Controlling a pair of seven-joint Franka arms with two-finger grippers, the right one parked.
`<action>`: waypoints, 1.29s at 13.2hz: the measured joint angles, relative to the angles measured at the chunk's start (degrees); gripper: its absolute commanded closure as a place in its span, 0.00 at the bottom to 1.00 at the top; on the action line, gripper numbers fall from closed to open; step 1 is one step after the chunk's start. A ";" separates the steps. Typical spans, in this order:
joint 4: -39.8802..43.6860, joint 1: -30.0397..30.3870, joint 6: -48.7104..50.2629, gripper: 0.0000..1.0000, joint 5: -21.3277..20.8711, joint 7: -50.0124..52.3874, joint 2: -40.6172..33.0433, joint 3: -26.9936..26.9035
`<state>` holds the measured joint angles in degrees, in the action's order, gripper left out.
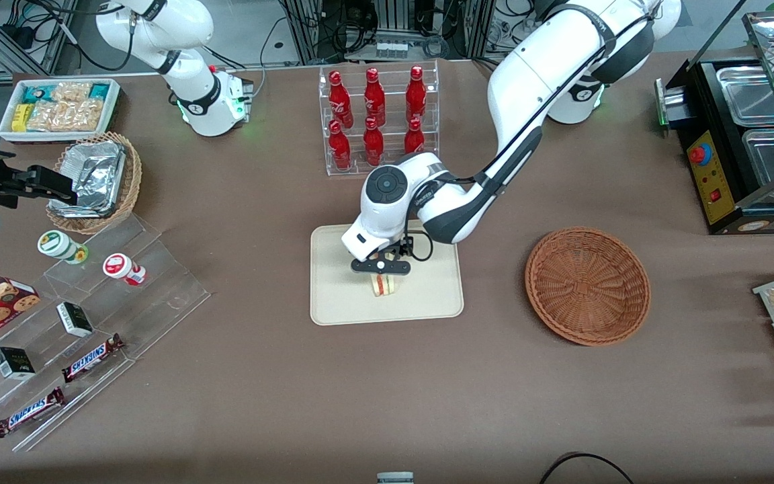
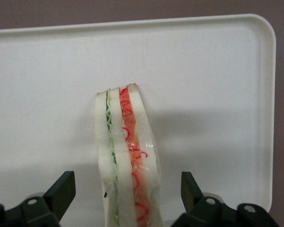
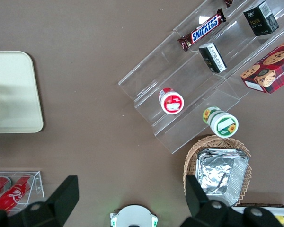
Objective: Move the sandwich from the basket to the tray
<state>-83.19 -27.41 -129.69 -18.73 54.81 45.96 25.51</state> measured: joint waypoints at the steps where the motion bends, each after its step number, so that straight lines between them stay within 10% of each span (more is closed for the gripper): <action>1: 0.29 0.07 0.00 0.00 -0.01 0.08 -0.56 -0.16; 11: 1.30 8.10 13.65 0.00 1.87 8.09 -17.04 -3.58; 17: 1.03 19.94 29.14 0.00 6.94 -3.63 -26.09 -3.88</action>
<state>-82.16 -7.47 -100.55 -11.78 51.18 19.87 21.63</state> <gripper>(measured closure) 0.000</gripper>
